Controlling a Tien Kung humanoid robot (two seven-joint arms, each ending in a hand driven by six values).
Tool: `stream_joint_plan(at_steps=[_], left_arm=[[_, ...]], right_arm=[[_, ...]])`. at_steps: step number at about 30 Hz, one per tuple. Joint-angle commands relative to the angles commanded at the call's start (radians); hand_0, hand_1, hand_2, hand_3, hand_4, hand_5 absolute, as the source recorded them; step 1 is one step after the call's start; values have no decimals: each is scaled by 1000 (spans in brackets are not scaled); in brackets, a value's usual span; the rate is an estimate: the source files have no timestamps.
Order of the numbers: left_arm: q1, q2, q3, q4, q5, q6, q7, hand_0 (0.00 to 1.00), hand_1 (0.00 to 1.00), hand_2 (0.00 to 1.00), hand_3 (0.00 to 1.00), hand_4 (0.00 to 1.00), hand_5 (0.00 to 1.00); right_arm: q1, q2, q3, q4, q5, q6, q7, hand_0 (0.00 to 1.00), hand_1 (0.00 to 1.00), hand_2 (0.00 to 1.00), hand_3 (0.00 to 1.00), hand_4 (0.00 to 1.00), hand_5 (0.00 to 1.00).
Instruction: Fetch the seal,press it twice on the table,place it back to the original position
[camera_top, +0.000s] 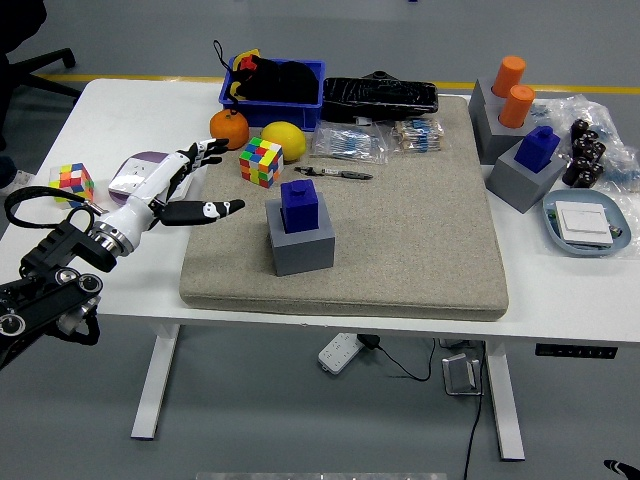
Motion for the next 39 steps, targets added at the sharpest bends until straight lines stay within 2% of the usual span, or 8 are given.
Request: stream_joint_plan(at_steps=[9, 18, 26, 27, 32, 33, 38, 39], left_arm=[[-19, -50, 14, 15, -3, 4, 1, 952, 922, 940, 943, 998, 217], [-46, -133, 32, 94, -9, 16, 3, 952, 921, 938, 945, 998, 199], [-61, -183, 50, 143, -26, 21, 4, 952, 924, 939, 944, 998, 191], [-62, -188, 51, 147, -26, 23, 4, 953, 924, 927, 948, 998, 136], [-59, -209, 54, 168, -26, 39, 5, 953, 924, 927, 948, 998, 136], [-59, -212, 54, 170, -26, 41, 5, 952, 896, 882, 946, 960, 2], [-53, -226, 53, 173, -20, 57, 1, 952, 896, 882, 946, 960, 2], [-53, -228, 54, 175, -19, 59, 1, 940, 854, 837, 940, 940, 2]], right_arm=[[0, 5, -7, -1, 4, 1, 0, 854, 770, 709, 740, 789, 564], [-1, 7, -14, -1, 10, 1, 0, 855, 770, 709, 740, 789, 563], [-1, 9, -25, -1, 16, 2, 0, 855, 770, 709, 740, 789, 563], [0, 9, -24, -1, 16, 1, 0, 855, 770, 709, 741, 790, 564], [0, 10, -25, -1, 18, 1, 0, 855, 770, 709, 741, 790, 564], [0, 10, -25, -1, 18, 1, 0, 855, 770, 709, 740, 790, 564], [-1, 11, -30, -2, 20, 2, 0, 855, 770, 709, 740, 790, 564], [-1, 11, -30, -2, 21, 2, 0, 855, 770, 709, 740, 790, 563]])
